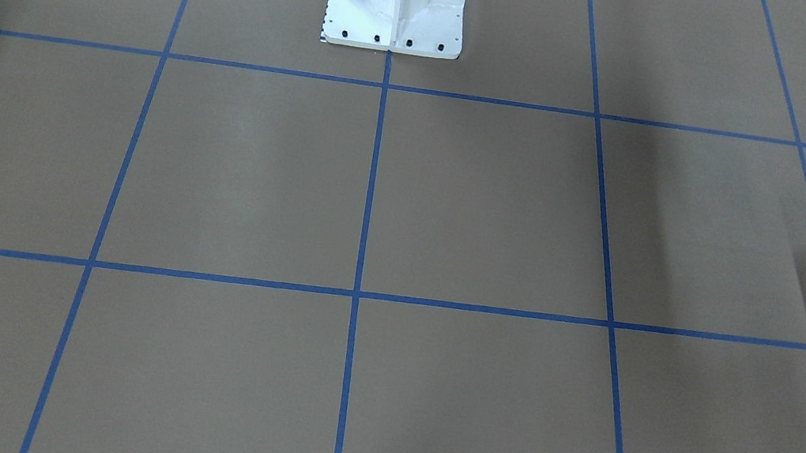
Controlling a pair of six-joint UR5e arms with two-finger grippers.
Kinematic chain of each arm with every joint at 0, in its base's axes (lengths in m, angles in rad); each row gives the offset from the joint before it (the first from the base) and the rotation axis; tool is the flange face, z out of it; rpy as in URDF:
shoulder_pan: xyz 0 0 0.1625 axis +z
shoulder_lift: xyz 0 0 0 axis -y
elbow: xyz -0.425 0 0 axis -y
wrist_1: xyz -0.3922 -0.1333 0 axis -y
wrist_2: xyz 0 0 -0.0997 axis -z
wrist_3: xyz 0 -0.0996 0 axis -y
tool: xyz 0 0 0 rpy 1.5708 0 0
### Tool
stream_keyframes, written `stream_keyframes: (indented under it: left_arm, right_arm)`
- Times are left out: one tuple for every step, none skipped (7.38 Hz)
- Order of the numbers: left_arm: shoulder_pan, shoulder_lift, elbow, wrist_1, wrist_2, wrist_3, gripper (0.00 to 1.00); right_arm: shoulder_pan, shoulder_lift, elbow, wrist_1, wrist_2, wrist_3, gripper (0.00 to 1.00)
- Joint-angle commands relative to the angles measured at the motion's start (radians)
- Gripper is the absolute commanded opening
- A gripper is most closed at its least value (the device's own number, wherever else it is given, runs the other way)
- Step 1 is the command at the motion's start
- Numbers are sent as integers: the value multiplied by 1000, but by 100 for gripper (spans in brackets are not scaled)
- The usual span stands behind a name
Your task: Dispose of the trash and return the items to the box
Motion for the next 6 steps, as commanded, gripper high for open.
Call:
stream_keyframes:
  left_arm:
    - [-6, 10, -32, 56, 36, 58, 99]
    - [-6, 10, -32, 56, 37, 58, 99]
    - [-6, 21, -35, 55, 37, 58, 99]
    - [-6, 21, -35, 55, 37, 58, 99]
    - [-6, 20, -43, 56, 30, 56, 99]
    - [-6, 19, -44, 56, 28, 56, 99]
  right_arm:
    - [-1, -21, -1, -6, -30, -42, 100]
    - [-1, -33, -1, -7, -30, -50, 100]
    - [-1, -41, -1, -7, -36, -59, 100]
    - [-1, -47, -1, -8, -36, -60, 100]
    - [-1, -44, 2, -8, -27, -60, 100]
    - [-1, -42, 4, -8, -23, -59, 100]
